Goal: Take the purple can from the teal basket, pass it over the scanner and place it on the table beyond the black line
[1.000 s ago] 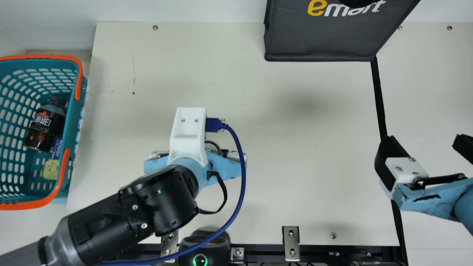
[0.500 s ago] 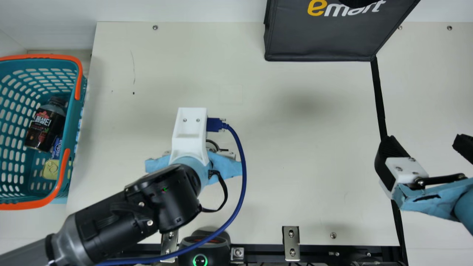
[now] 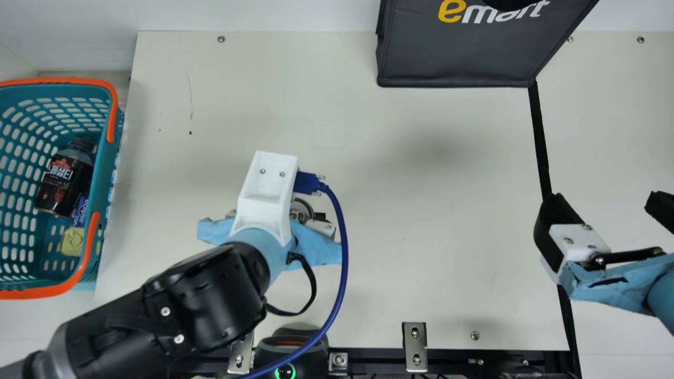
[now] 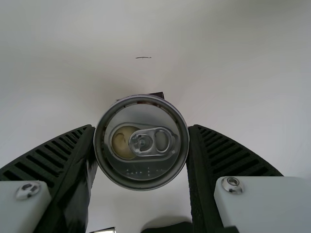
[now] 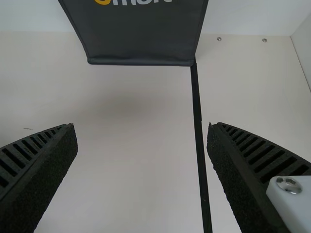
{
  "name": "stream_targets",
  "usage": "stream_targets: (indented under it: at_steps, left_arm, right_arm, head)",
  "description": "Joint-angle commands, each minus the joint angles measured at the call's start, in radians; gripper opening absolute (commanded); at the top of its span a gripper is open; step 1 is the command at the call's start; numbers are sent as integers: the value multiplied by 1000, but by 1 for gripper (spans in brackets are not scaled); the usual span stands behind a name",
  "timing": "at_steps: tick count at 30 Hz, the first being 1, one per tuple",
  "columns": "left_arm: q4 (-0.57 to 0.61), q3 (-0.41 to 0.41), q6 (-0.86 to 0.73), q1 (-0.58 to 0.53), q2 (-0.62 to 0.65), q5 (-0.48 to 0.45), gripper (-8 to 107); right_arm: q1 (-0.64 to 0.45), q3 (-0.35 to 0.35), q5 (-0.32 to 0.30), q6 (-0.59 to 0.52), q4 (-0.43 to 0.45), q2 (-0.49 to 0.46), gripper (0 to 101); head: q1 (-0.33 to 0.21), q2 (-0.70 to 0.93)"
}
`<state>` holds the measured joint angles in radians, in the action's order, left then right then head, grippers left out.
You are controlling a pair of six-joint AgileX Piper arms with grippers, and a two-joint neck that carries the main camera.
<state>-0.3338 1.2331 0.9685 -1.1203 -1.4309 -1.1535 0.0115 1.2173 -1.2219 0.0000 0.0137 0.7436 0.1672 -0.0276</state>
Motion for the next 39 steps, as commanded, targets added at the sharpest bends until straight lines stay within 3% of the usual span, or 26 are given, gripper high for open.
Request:
stream_targets:
  at_steps: [1, 21, 39]
  left_arm:
    - [11, -7, -73, 3, 10, 11, -8]
    - [236, -100, -748, 107, 119, 125, -8]
    - [468, -110, -1353, 278, 125, 114, -8]
  right_arm:
    - [0, 0, 0, 0, 0, 0, 95]
    - [0, 0, 0, 0, 0, 0, 95]
    - [0, 0, 0, 0, 0, 0, 95]
  head:
    - [-29, 0]
    - [-29, 0]
    - [-29, 0]
